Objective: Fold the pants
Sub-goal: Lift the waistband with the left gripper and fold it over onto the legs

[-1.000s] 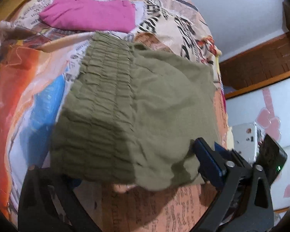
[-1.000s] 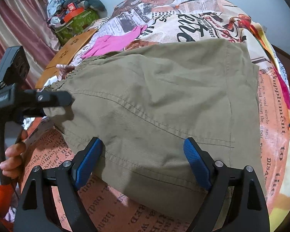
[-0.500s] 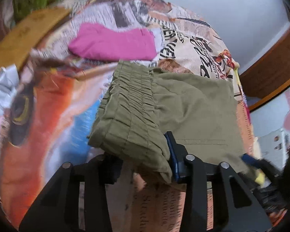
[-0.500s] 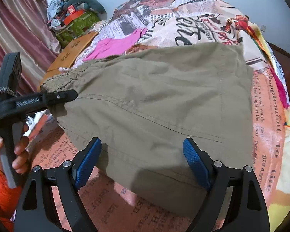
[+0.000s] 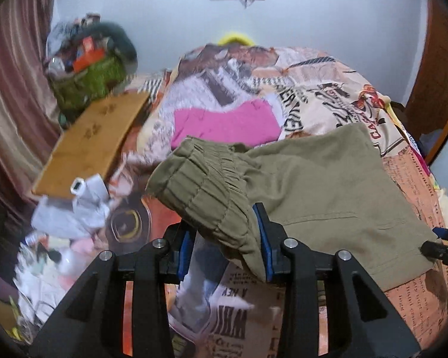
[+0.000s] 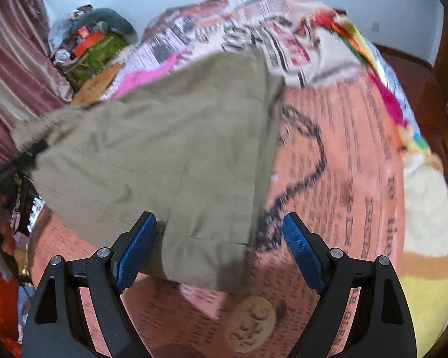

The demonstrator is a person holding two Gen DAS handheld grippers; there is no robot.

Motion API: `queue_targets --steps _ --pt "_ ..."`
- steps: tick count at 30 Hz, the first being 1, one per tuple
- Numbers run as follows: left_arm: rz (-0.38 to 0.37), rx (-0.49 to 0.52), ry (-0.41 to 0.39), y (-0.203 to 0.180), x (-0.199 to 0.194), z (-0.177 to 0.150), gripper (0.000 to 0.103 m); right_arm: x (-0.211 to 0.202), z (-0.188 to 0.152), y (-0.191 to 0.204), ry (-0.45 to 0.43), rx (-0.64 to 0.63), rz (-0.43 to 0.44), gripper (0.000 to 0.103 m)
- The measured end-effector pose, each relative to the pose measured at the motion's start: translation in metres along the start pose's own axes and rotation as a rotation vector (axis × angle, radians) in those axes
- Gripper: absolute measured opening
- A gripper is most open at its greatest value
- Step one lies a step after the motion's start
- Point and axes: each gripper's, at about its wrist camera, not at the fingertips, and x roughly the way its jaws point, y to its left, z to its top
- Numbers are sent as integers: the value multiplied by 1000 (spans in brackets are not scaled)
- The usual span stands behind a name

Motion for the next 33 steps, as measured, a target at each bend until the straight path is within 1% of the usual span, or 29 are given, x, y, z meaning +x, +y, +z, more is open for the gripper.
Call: queue_targets --steps 3,5,7,12,14,18,23,26,27,33 --pt "36 61 -62 -15 -13 7 37 1 -3 -3 -3 25 17 85" --pt "34 80 -91 -22 -20 14 36 1 -4 -3 -8 26 20 85" --pt "7 85 -116 -30 -28 23 34 1 -5 -4 -13 27 25 85" --pt "-66 122 -170 -54 -46 44 31 1 -7 -6 -26 32 35 85" --pt "-104 154 -191 -68 -52 51 30 1 -9 -6 -31 33 37 85" --pt "-152 216 -214 -98 -61 58 29 1 -9 -7 -35 38 45 85" --pt "-223 261 -207 -126 -64 63 29 0 -10 -7 -41 40 52 85" --pt "-269 288 -183 -143 -62 63 29 0 -10 -6 -44 43 56 85" --pt "-294 297 -168 -148 -61 62 29 1 -10 -6 -44 44 57 86" --pt "-393 336 -97 -171 -56 54 29 1 -10 -6 -48 45 62 86"
